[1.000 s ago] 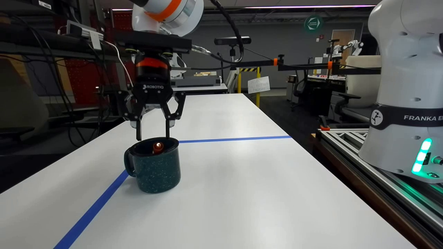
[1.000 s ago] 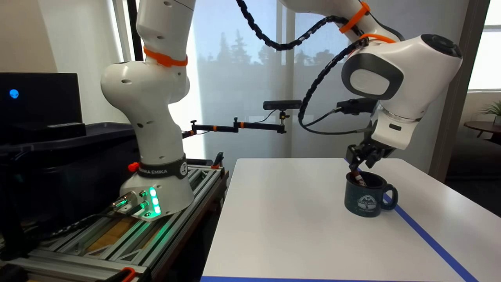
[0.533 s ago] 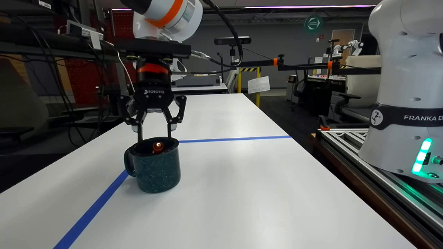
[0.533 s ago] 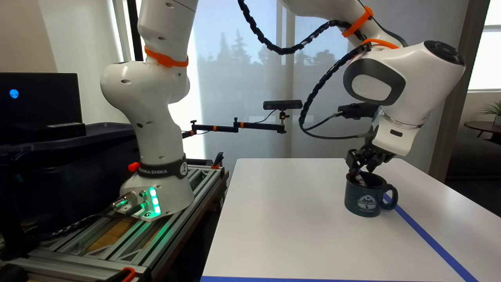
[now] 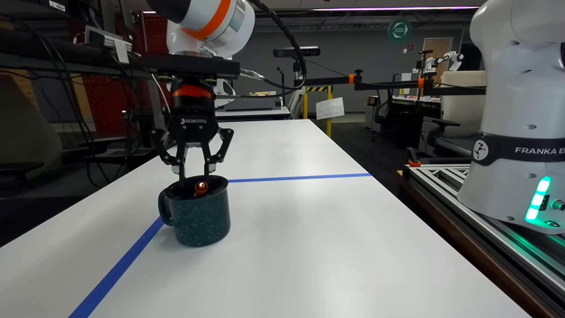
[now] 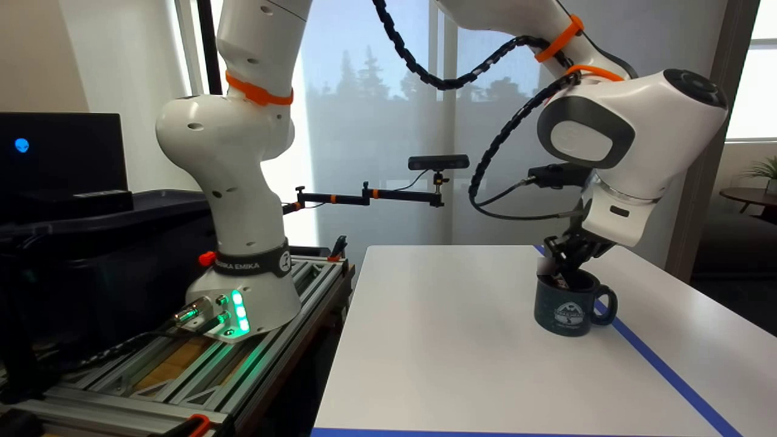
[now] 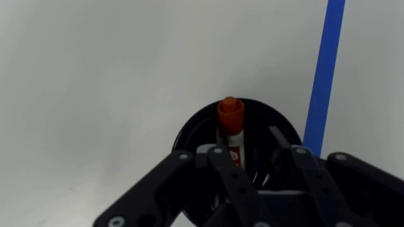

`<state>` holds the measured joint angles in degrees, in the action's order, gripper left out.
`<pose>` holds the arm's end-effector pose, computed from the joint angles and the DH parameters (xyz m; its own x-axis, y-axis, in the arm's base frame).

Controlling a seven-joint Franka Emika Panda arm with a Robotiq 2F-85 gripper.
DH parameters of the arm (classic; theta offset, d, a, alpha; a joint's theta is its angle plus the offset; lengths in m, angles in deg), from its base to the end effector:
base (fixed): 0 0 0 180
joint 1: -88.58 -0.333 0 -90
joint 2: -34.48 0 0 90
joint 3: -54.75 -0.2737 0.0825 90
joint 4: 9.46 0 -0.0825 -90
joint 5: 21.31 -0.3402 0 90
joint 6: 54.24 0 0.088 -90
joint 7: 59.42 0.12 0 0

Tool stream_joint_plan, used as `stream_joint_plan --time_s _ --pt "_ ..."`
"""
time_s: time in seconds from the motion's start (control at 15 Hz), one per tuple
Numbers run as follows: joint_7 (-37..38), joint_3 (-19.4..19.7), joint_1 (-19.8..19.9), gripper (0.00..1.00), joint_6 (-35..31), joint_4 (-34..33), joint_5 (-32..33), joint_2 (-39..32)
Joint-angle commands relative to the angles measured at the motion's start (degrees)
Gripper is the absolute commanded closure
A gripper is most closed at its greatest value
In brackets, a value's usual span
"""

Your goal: Put the marker on the table

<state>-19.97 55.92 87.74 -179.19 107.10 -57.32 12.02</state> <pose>0.5294 0.0251 0.2197 0.3999 -0.7795 -0.4821 -0.9083 -0.4076 -0.0945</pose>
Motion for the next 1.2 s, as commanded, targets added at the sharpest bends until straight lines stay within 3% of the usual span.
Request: stream_joint_plan --time_s 0.0,0.2,0.4,0.6,0.67,0.73,1.13 --pt "0.24 -0.31 0.14 0.61 0.55 -1.48 -0.75 -1.2" --pt "0.2 -0.48 0.05 0.59 0.58 -2.16 -0.69 -2.21" --pt "0.16 -0.64 0.04 0.63 0.7 -2.83 -0.66 -3.12" --pt "-0.19 -0.78 0.11 0.98 0.53 -3.4 -0.81 -3.69" --pt "-0.38 -0.86 0.01 1.0 0.41 -3.08 -0.77 -3.11" --pt "0.04 -0.79 -0.3 0.95 0.24 -2.49 -0.34 -2.2" --pt "1.65 -1.1 -1.34 0.95 3.6 3.44 0.26 7.41"
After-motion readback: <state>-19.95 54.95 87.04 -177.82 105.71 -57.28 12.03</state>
